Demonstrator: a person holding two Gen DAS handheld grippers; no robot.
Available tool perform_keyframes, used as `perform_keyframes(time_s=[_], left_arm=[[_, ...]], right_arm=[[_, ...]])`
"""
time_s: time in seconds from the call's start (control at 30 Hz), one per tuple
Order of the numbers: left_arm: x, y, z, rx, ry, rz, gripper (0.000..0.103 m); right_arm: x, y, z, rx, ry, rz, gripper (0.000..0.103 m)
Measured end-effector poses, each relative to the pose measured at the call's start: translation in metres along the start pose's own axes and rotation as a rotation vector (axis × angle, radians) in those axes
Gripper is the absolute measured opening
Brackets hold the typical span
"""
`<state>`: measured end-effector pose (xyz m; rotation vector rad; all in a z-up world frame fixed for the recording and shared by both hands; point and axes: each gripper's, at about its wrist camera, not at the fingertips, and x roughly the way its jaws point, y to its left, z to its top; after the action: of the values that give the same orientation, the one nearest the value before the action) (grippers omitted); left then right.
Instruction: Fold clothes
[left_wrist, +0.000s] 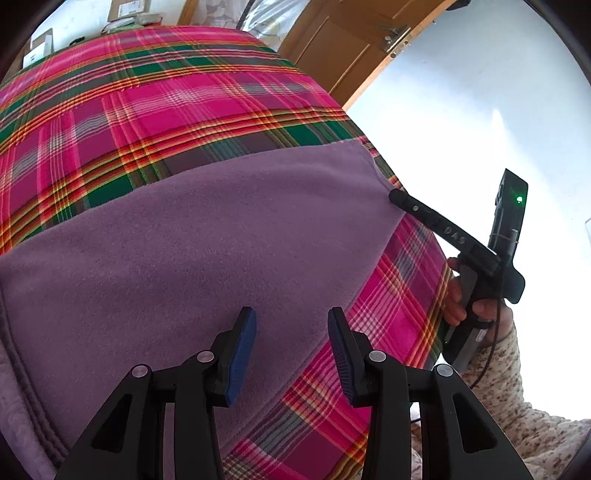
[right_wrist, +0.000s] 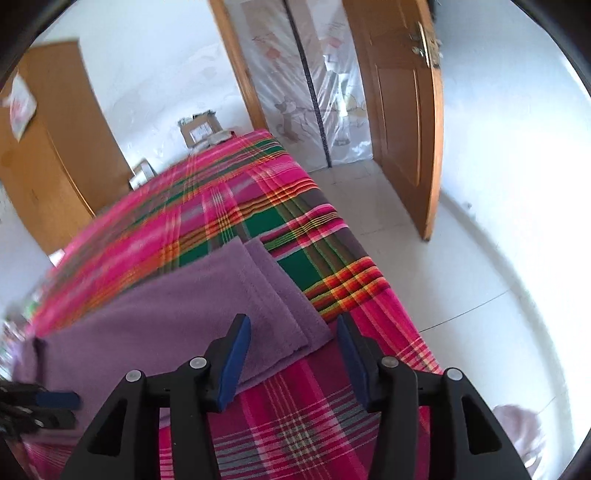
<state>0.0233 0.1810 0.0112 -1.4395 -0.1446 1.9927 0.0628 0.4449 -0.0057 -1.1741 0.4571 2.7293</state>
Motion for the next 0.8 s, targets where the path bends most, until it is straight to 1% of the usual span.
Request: perform_keyframes(time_s=[0.03, 0.13, 0.2, 0.23, 0.27, 0.3, 0.37, 0.47, 0.63, 0.7, 0.8], left_arm=[[0.0, 0.0, 0.0, 0.0, 0.0, 0.0, 0.042], [0.002, 0.001, 0.001, -0.011, -0.002, -0.004, 0.042], [0.002, -0.001, 0.001, -0.008, -0.003, 0.001, 0.042], [0.002, -0.001, 0.001, -0.005, -0.004, 0.004, 0.042], [0.002, -0.002, 0.003, -0.008, -0.008, 0.007, 0.042], [0.001, -0.003, 0.004, -0.012, -0.012, 0.009, 0.042], [-0.001, -0.004, 0.01, -0.026, -0.039, 0.004, 0.042], [-0.003, -0.006, 0.016, -0.03, -0.069, 0.019, 0.042], [0.013, -0.009, 0.015, -0.024, -0.022, -0.005, 0.042], [0.014, -0.01, 0.016, -0.009, -0.02, -0.027, 0.042], [0.014, -0.007, 0.018, -0.025, -0.02, -0.047, 0.042]], right_arm=[[0.0, 0.002, 0.0, -0.011, -0.001, -0.008, 0.041], [0.001, 0.008, -0.001, -0.043, -0.005, -0.033, 0.033], [0.002, 0.009, -0.002, -0.054, -0.005, -0.039, 0.03], [0.002, 0.01, -0.002, -0.059, -0.003, -0.038, 0.025], [0.002, 0.012, -0.003, -0.071, -0.001, -0.038, 0.021], [0.003, 0.015, -0.003, -0.089, 0.001, -0.045, 0.02], [0.003, 0.019, -0.003, -0.107, 0.002, -0.053, 0.014], [0.003, 0.023, -0.004, -0.117, 0.001, -0.059, 0.013], [0.002, 0.02, -0.004, -0.093, -0.002, -0.045, 0.013], [0.001, 0.02, -0.005, -0.085, -0.01, -0.041, 0.013], [-0.004, 0.021, -0.006, -0.075, -0.028, -0.033, 0.012]])
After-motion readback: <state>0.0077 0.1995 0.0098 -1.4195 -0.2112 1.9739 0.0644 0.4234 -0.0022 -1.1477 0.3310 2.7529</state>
